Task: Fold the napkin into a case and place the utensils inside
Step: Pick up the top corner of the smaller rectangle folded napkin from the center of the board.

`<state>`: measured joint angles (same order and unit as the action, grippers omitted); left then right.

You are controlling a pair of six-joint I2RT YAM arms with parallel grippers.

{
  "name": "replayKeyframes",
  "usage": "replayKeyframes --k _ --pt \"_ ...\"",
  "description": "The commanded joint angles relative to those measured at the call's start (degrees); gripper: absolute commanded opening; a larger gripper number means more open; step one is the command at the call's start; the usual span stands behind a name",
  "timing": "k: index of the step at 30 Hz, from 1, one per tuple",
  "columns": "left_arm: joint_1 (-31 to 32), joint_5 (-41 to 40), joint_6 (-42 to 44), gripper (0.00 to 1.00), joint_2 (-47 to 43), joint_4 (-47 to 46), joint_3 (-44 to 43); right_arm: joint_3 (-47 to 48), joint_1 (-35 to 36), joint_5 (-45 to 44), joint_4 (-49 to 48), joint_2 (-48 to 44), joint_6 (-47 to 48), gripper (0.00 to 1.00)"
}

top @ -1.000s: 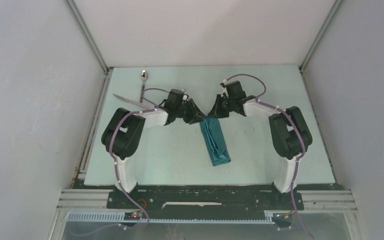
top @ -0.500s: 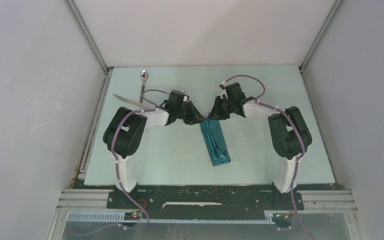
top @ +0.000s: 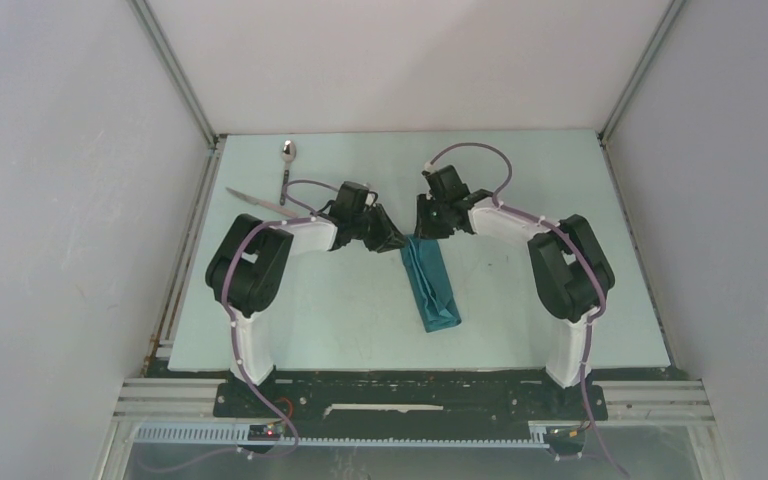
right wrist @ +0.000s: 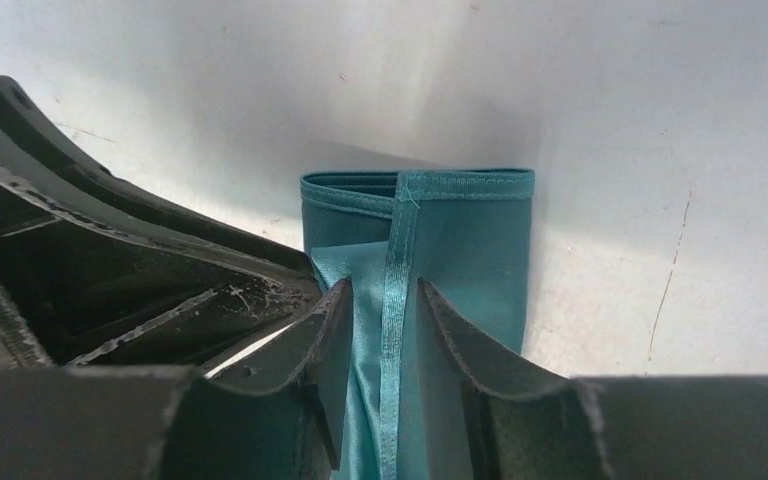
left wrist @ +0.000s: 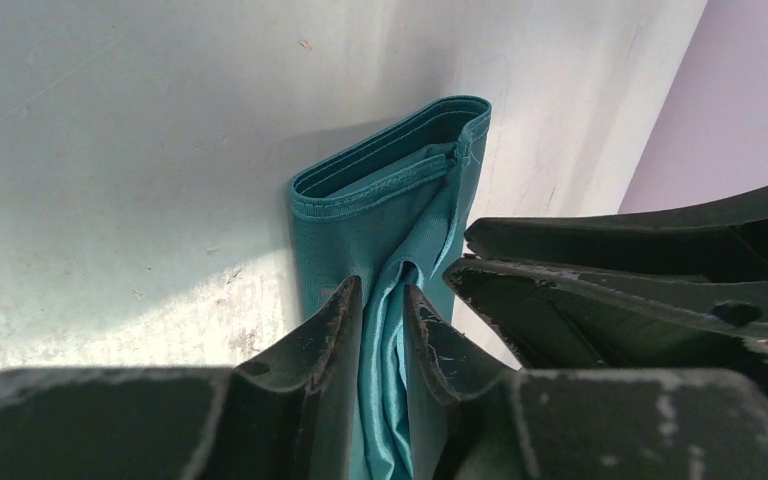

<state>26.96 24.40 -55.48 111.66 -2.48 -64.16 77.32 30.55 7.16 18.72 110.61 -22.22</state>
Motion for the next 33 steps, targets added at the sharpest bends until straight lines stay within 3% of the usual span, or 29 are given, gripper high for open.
replayKeyframes --k 1,4,9,26,33 --pt "-0.33 0.18 0.88 0.26 -0.13 -0.33 -1.34 1.34 1.86 -5.71 2.16 0.90 1.64 0.38" --pt "-0.33 0.13 0.86 0.26 0.26 -0.33 -1.40 1.37 2.43 -7.08 2.29 0.98 1.52 0.37" --pt "-0.33 0.31 0.56 0.24 0.52 -0.59 -1.49 1.37 2.71 -7.16 2.13 1.65 1.01 0.26" --pt "-0.33 0.21 0.46 0.23 0.70 -0.68 -1.49 1.34 3.34 -7.77 -0.57 4.31 1.23 0.36" --pt "-0.32 0.05 0.38 0.23 1.36 -0.68 -1.60 1.39 3.54 -10.30 -0.63 5.79 1.08 0.19"
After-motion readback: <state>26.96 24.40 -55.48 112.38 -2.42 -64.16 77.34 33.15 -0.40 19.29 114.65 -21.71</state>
